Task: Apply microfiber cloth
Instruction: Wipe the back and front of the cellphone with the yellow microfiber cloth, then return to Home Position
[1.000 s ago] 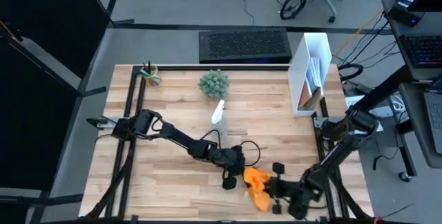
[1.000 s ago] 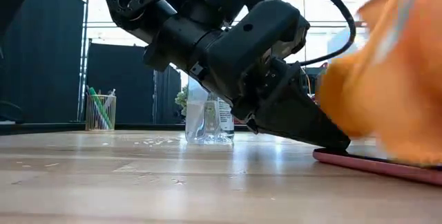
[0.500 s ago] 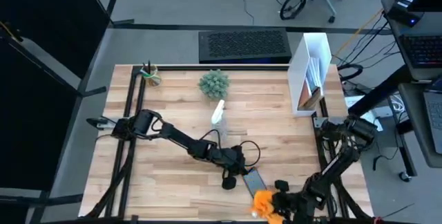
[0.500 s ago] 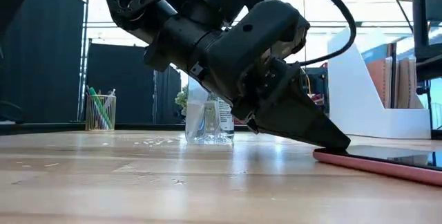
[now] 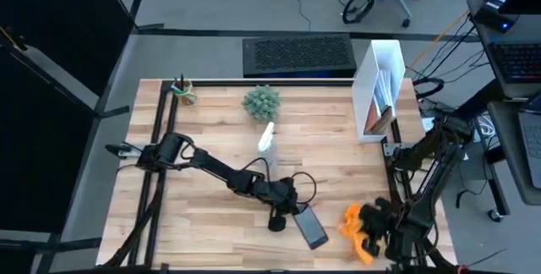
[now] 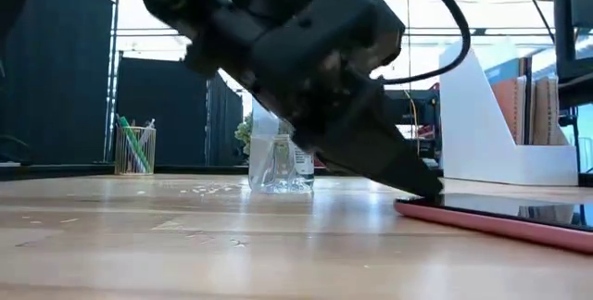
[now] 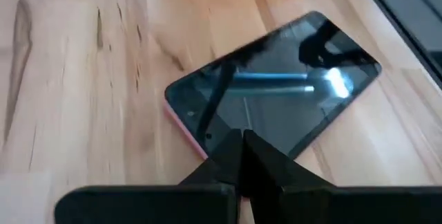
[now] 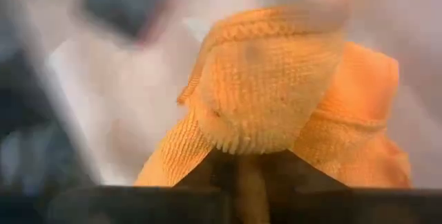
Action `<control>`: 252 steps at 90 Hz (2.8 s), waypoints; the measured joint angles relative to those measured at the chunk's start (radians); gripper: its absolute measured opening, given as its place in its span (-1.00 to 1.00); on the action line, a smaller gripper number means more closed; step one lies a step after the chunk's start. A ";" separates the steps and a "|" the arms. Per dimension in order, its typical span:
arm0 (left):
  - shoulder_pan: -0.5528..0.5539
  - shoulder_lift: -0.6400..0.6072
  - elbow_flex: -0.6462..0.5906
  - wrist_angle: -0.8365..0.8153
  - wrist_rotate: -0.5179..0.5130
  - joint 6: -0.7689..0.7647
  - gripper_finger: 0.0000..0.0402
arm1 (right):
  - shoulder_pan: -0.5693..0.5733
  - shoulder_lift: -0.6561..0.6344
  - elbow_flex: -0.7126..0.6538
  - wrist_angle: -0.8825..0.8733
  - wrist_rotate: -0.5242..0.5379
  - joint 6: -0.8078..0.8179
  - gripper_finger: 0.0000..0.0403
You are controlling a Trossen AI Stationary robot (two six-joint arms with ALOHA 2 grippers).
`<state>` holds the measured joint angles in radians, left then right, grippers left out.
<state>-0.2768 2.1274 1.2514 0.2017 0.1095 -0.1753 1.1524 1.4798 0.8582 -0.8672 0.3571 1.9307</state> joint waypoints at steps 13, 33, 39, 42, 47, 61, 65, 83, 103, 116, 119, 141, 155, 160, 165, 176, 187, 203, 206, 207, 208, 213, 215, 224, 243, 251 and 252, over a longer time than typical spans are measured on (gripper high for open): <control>-0.029 -0.102 0.004 -0.118 -0.071 0.050 -1.00 | 0.007 -0.038 0.001 -0.120 -0.081 0.134 -0.60; -0.085 -0.125 0.001 -0.170 -0.063 0.054 -1.00 | -0.020 -0.068 0.001 -0.072 0.067 0.147 -0.03; -0.101 -0.097 0.001 -0.112 -0.040 0.057 -1.00 | -0.036 -0.059 0.001 0.004 0.186 0.066 0.08; -0.107 -0.081 0.000 -0.101 -0.034 0.059 -1.00 | -0.052 -0.051 0.001 0.045 0.235 0.020 0.12; -0.112 -0.040 -0.003 -0.064 -0.028 0.055 -1.00 | -0.082 -0.038 0.001 0.107 0.296 -0.049 0.17; -0.096 0.027 0.015 0.033 -0.011 0.051 -1.00 | -0.199 0.044 0.001 0.300 0.276 -0.269 0.20; -0.089 0.044 0.023 0.034 -0.011 0.050 -1.00 | -0.225 0.071 0.002 0.366 0.258 -0.328 0.20; -0.038 0.075 0.042 0.058 -0.066 0.049 -1.00 | -0.291 0.139 0.002 0.381 0.142 -0.440 0.20; 0.030 0.078 0.041 0.065 -0.100 0.023 -1.00 | -0.284 0.135 0.001 0.315 0.133 -0.428 0.20; 0.035 0.064 0.041 0.045 -0.089 -0.001 -1.00 | -0.277 0.105 0.001 0.309 0.118 -0.444 0.20; 0.031 0.047 0.040 0.018 -0.081 -0.001 -1.00 | -0.277 0.084 0.001 0.308 0.104 -0.459 0.20; -0.035 -0.199 0.043 -0.232 -0.159 0.059 -1.00 | -0.276 -0.122 0.003 0.183 0.036 -0.610 0.20; -0.063 -0.356 0.040 -0.398 -0.262 0.111 -1.00 | -0.318 -0.237 0.003 0.025 0.106 -0.726 0.20; -0.064 -0.413 0.023 -0.441 -0.265 0.125 -1.00 | -0.351 -0.269 0.002 -0.003 0.163 -0.798 0.18; -0.062 -0.470 -0.015 -0.459 -0.263 0.133 -1.00 | -0.398 -0.307 0.002 0.007 0.198 -0.907 0.10; -0.036 -0.602 -0.150 -0.471 -0.239 0.131 -1.00 | -0.519 -0.395 -0.012 0.082 0.239 -1.168 -0.26; -0.005 -0.775 -0.352 -0.354 -0.239 0.112 -1.00 | -0.658 -0.527 -0.095 0.266 0.157 -1.420 -0.73; 0.053 -1.035 -0.642 -0.124 -0.239 0.083 -1.00 | -0.870 -0.754 -0.317 0.660 -0.194 -1.741 -0.94; 0.064 -1.079 -0.681 -0.126 -0.249 0.078 -1.00 | -0.905 -0.795 -0.354 0.692 -0.229 -1.771 -0.93; 0.068 -1.094 -0.692 -0.131 -0.257 0.077 -1.00 | -0.915 -0.808 -0.364 0.697 -0.235 -1.776 -0.93; 0.072 -1.107 -0.701 -0.138 -0.265 0.076 -1.00 | -0.926 -0.822 -0.374 0.700 -0.237 -1.778 -0.93; 0.088 -1.165 -0.737 -0.180 -0.308 0.062 -1.00 | -0.970 -0.887 -0.411 0.696 -0.234 -1.760 -0.93; 0.092 -1.185 -0.749 -0.191 -0.323 0.056 -1.00 | -0.983 -0.910 -0.423 0.695 -0.223 -1.739 -0.93; 0.101 -1.253 -0.771 -0.240 -0.348 -0.024 -1.00 | -1.018 -0.987 -0.466 0.692 -0.195 -1.617 -0.94; 0.100 -1.297 -0.770 -0.325 -0.335 -0.001 -1.00 | -1.020 -1.065 -0.600 0.809 -0.228 -1.744 -0.94; 0.100 -1.329 -0.771 -0.319 -0.334 0.024 -1.00 | -1.027 -1.108 -0.667 0.905 -0.228 -1.773 -0.94; 0.100 -1.333 -0.771 -0.317 -0.334 0.025 -1.00 | -1.028 -1.115 -0.674 0.914 -0.230 -1.775 -0.94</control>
<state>-0.1768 0.7942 0.4806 -0.1153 -0.2248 -0.1499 0.1245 0.3649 0.1839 0.0467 0.1273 0.1560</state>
